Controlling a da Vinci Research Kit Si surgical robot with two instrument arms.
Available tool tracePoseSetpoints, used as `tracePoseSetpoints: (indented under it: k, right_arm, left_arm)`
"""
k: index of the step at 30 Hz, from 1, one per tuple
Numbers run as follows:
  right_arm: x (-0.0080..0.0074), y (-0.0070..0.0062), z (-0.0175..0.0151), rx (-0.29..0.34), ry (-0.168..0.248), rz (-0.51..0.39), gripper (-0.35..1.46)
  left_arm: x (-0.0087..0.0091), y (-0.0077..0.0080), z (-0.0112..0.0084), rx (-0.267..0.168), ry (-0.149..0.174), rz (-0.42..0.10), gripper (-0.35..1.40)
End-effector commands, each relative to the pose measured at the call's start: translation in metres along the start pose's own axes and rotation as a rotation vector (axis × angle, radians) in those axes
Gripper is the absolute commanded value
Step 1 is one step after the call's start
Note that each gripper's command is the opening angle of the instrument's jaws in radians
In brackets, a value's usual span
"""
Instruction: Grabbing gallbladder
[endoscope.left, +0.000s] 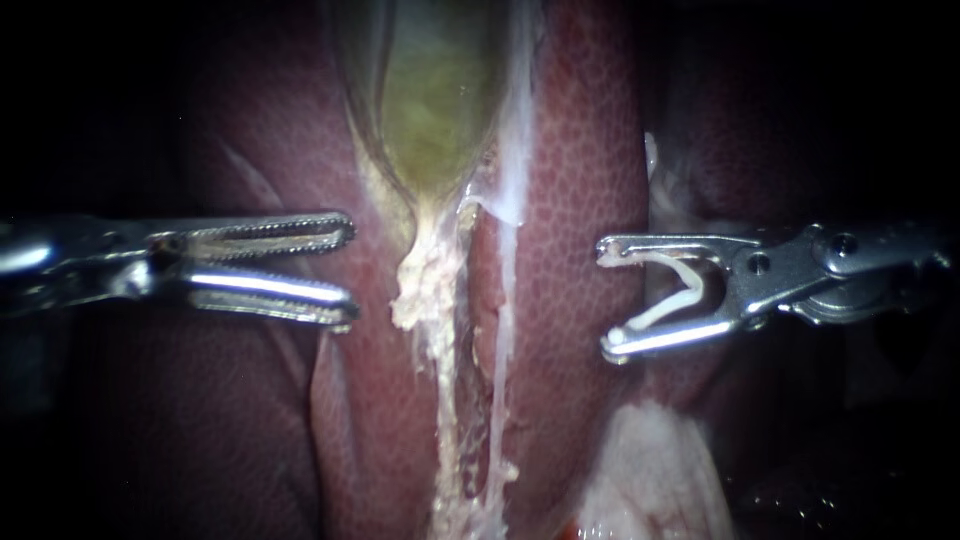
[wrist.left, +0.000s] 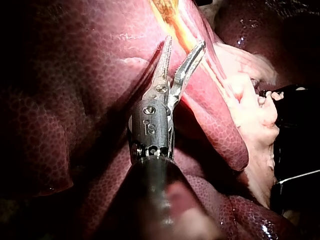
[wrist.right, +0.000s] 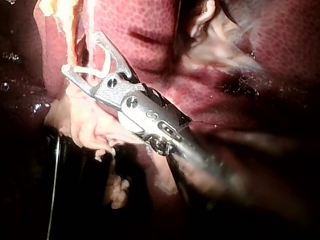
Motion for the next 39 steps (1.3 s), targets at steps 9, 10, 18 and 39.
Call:
tracePoseSetpoints:
  k: [9,10,18,39]
  right_arm:
    - [0.0000,0.0000,0.0000,0.000,0.000,0.000,0.59]
    - [0.0000,0.0000,0.0000,0.000,0.000,0.000,0.59]
    - [0.0000,0.0000,0.0000,0.000,0.000,0.000,0.59]
    - [0.0001,0.0000,0.0001,0.000,0.000,0.000,0.59]
  left_arm:
    - [0.0013,-0.0006,0.0024,-0.012,0.000,0.003,0.39]
    - [0.0016,-0.0007,0.0028,-0.010,-0.001,-0.001,0.39]
    - [0.0035,-0.0011,0.0054,-0.008,-0.002,-0.024,0.37]
    - [0.0039,-0.0006,0.0058,-0.035,-0.003,-0.112,-0.35]
